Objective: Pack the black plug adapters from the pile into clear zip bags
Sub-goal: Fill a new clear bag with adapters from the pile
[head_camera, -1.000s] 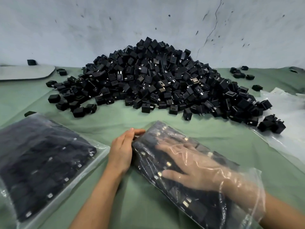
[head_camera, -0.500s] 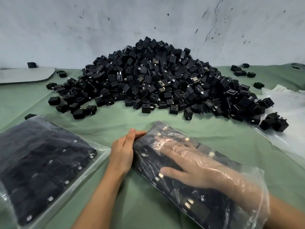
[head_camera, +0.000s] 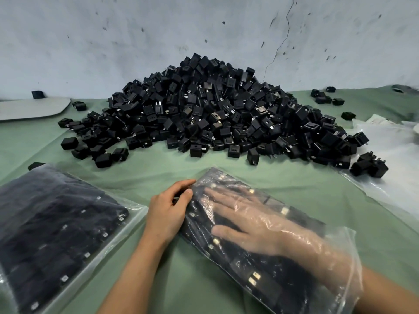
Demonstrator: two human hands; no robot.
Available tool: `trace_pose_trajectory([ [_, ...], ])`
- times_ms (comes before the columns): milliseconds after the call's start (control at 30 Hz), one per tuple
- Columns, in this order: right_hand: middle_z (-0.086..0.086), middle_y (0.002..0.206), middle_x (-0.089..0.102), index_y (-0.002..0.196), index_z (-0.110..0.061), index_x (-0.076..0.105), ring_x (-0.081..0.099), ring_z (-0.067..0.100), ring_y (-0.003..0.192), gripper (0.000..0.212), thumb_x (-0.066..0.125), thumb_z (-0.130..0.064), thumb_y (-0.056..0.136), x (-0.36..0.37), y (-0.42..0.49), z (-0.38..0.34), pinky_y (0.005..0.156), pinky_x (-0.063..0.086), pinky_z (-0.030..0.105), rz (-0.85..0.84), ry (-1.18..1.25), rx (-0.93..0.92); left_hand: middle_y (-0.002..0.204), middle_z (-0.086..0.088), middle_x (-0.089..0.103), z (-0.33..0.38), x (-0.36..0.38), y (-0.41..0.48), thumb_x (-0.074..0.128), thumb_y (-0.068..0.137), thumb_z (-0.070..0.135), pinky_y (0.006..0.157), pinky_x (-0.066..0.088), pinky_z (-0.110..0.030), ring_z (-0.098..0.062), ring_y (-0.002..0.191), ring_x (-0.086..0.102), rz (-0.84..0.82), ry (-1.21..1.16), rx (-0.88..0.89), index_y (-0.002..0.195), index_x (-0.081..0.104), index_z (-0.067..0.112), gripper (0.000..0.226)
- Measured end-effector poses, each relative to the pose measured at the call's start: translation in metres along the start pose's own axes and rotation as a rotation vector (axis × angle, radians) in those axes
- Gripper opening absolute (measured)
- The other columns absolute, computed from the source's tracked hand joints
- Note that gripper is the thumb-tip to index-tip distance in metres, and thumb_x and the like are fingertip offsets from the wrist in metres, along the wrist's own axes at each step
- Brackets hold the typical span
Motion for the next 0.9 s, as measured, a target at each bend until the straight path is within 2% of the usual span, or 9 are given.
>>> trace_pose_trajectory([
  [100, -0.03, 0.148, -0.027, 0.134, -0.055, -0.011, -0.027, -0.008, 0.135, 0.051, 0.006, -0.072, 0.089, 0.0, -0.007, -0.002, 0.105, -0.027, 0.038, 0.006, 0.015, -0.011, 0.089, 0.033, 0.068, 0.001, -0.002, 0.0, 0.046, 0.087, 0.039, 0.07, 0.043, -0.005, 0.011, 0.087, 0.062, 0.019, -0.026, 0.009, 0.098, 0.067, 0.048, 0.025],
  [233, -0.027, 0.149, -0.024, 0.122, -0.068, -0.017, -0.028, -0.007, 0.136, 0.038, 0.003, -0.072, 0.09, 0.001, -0.015, -0.005, 0.111, -0.018, 0.047, 0.005, 0.003, -0.035, 0.096, 0.029, 0.069, -0.001, -0.004, -0.001, 0.038, 0.089, 0.044, 0.077, 0.042, -0.004, 0.009, 0.096, 0.062, 0.039, -0.133, -0.002, 0.101, 0.07, 0.04, 0.034],
  [300, -0.023, 0.155, -0.015, 0.136, -0.058, -0.007, -0.023, -0.002, 0.14, 0.047, 0.014, -0.067, 0.095, 0.0, -0.014, -0.005, 0.114, -0.018, 0.044, 0.049, -0.025, -0.024, 0.101, 0.021, 0.072, -0.004, -0.003, 0.0, 0.036, 0.09, 0.046, 0.084, 0.043, -0.009, 0.004, 0.101, 0.063, 0.04, -0.177, -0.007, 0.103, 0.072, 0.035, 0.039],
  [367, -0.015, 0.159, -0.003, 0.147, -0.046, 0.004, -0.015, 0.004, 0.143, 0.054, 0.027, -0.056, 0.099, -0.001, -0.012, -0.006, 0.115, -0.017, 0.039, 0.098, -0.078, -0.022, 0.102, 0.016, 0.073, -0.006, -0.003, 0.0, 0.034, 0.091, 0.048, 0.084, 0.044, -0.009, 0.001, 0.102, 0.064, 0.042, -0.219, -0.017, 0.103, 0.072, 0.031, 0.043],
  [533, -0.012, 0.16, 0.007, 0.148, -0.04, 0.013, -0.017, 0.002, 0.143, 0.053, 0.035, -0.045, 0.101, 0.004, -0.019, -0.01, 0.115, -0.018, 0.037, 0.136, -0.057, -0.058, 0.102, 0.017, 0.073, -0.007, -0.001, 0.0, 0.03, 0.091, 0.055, 0.083, 0.043, -0.005, 0.002, 0.102, 0.064, 0.044, -0.254, -0.033, 0.1, 0.072, 0.032, 0.049],
  [600, -0.013, 0.16, 0.006, 0.148, -0.042, 0.013, -0.023, 0.0, 0.14, 0.051, 0.033, -0.045, 0.101, 0.006, -0.018, -0.012, 0.114, -0.02, 0.037, 0.132, -0.06, -0.061, 0.104, 0.015, 0.073, -0.008, -0.002, 0.0, 0.029, 0.091, 0.057, 0.089, 0.045, -0.012, 0.0, 0.104, 0.064, 0.046, -0.261, -0.033, 0.101, 0.072, 0.031, 0.052],
  [700, -0.013, 0.159, -0.005, 0.145, -0.047, 0.0, -0.026, 0.005, 0.14, 0.049, 0.024, -0.047, 0.102, 0.009, -0.01, -0.013, 0.11, -0.026, 0.038, 0.121, -0.152, -0.048, 0.106, 0.012, 0.073, -0.008, -0.001, 0.0, 0.029, 0.09, 0.06, 0.098, 0.046, -0.029, -0.004, 0.105, 0.065, 0.047, -0.27, -0.036, 0.102, 0.073, 0.029, 0.055],
  [800, -0.014, 0.159, -0.006, 0.147, -0.045, 0.002, -0.022, 0.005, 0.141, 0.05, 0.024, -0.047, 0.103, 0.009, -0.002, -0.014, 0.113, -0.02, 0.037, 0.108, -0.099, -0.039, 0.106, 0.01, 0.073, -0.009, -0.002, 0.0, 0.031, 0.086, 0.067, 0.102, 0.046, -0.037, -0.006, 0.106, 0.065, 0.048, -0.293, -0.041, 0.102, 0.074, 0.028, 0.06],
  [900, -0.015, 0.159, -0.001, 0.148, -0.041, 0.005, -0.014, 0.003, 0.143, 0.049, 0.025, -0.045, 0.103, 0.009, 0.001, -0.017, 0.115, -0.016, 0.03, 0.114, -0.086, -0.072, 0.105, 0.01, 0.073, -0.011, -0.001, 0.0, 0.031, 0.082, 0.072, 0.104, 0.044, -0.041, -0.008, 0.105, 0.066, 0.043, -0.296, -0.051, 0.1, 0.075, 0.029, 0.065],
])
Point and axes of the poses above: each hand's wrist, its own y-axis towards the middle knuckle, its own x-axis out of the palm, z = x × y, the point moved 8 cm from there along y, towards the middle knuckle
